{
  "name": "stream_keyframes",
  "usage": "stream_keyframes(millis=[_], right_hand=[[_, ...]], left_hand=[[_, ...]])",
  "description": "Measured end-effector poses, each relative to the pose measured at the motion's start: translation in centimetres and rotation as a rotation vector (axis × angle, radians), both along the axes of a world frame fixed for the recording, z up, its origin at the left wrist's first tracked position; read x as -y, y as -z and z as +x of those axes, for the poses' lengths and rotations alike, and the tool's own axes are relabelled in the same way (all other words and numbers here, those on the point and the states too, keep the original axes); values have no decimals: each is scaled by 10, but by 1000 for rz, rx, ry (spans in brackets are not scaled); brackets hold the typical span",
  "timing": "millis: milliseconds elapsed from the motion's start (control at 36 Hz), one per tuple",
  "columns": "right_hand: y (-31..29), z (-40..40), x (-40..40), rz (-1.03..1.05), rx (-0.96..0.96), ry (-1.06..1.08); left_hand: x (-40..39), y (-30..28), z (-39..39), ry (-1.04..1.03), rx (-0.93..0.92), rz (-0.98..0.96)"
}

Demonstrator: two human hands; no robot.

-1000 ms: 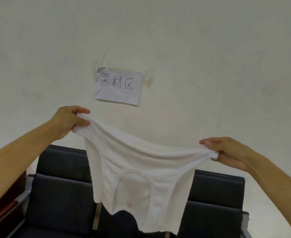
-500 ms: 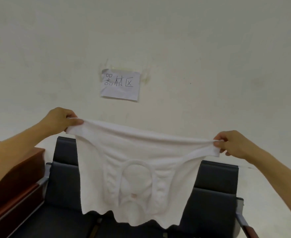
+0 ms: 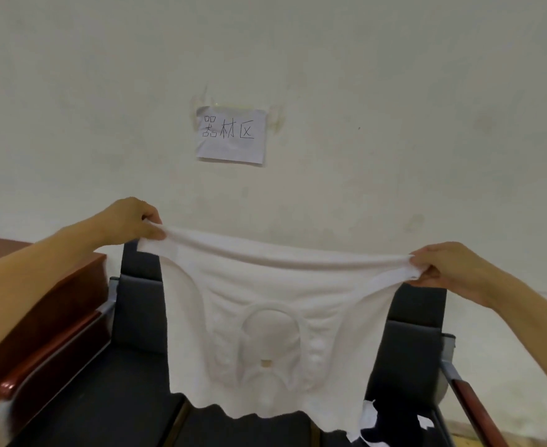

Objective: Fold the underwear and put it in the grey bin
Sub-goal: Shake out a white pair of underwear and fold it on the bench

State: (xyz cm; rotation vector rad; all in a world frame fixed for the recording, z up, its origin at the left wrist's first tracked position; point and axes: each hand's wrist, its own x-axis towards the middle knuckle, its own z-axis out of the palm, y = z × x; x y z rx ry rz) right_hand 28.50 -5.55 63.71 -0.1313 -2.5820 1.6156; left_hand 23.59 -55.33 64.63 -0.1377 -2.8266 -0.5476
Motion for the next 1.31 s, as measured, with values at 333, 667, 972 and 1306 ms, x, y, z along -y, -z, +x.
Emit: stream_keyframes(millis=[333, 667, 972, 1306], right_hand=[[49, 1, 9, 767, 20, -128], [193, -57, 38, 661, 329, -320], [450, -237, 69, 614, 627, -195], [733, -424, 80, 666, 486, 166]], left_hand=[[-9, 48, 13, 28, 126, 173], [2, 193, -51, 52, 518, 146], [9, 439, -239, 33, 720, -42], [2, 728, -470, -104, 639, -26]])
